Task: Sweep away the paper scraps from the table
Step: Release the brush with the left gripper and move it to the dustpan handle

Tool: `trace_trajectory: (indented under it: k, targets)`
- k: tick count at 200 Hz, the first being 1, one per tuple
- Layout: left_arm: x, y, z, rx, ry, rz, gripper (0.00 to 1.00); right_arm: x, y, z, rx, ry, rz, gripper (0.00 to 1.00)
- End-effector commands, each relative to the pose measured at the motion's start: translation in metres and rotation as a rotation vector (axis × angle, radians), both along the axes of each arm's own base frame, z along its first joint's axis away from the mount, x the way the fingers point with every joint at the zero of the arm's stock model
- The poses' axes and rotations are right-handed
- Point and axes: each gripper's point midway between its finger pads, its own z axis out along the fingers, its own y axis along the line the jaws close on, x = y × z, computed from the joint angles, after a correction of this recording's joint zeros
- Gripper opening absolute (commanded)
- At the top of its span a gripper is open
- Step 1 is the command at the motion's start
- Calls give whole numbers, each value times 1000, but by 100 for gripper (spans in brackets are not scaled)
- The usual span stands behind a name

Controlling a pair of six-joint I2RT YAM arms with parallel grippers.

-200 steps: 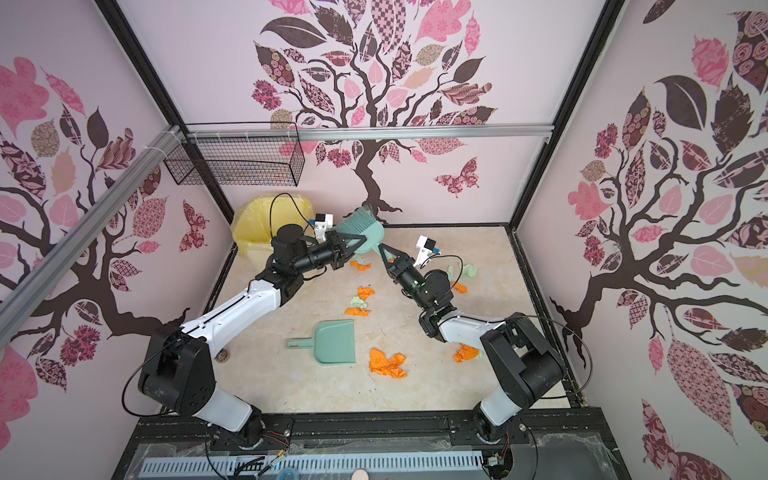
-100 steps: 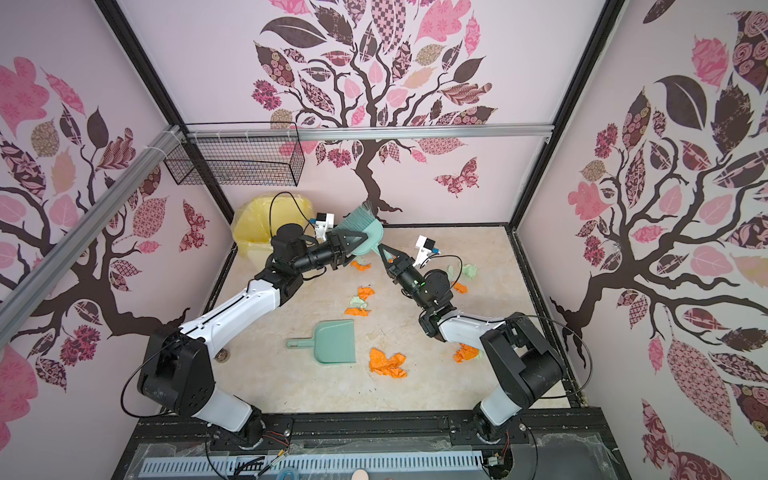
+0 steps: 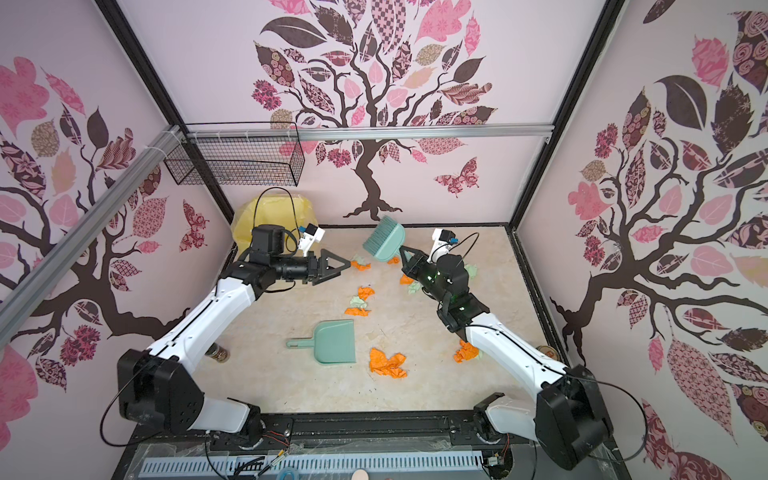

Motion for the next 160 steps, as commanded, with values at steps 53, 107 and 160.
trace_trajectory:
  k: [53,107,160]
  targets:
    - [-110,124,-107,957,-683,-422,96,-31,-40,-40,-477,221,-6,0]
    - [-120,146,-169,1134,-830,-608,97,-38,-37,-43,-446,229,22,0]
    - [-115,143,-170,991,-804,-731,96,-47,-39,-46,-421,232,24,0]
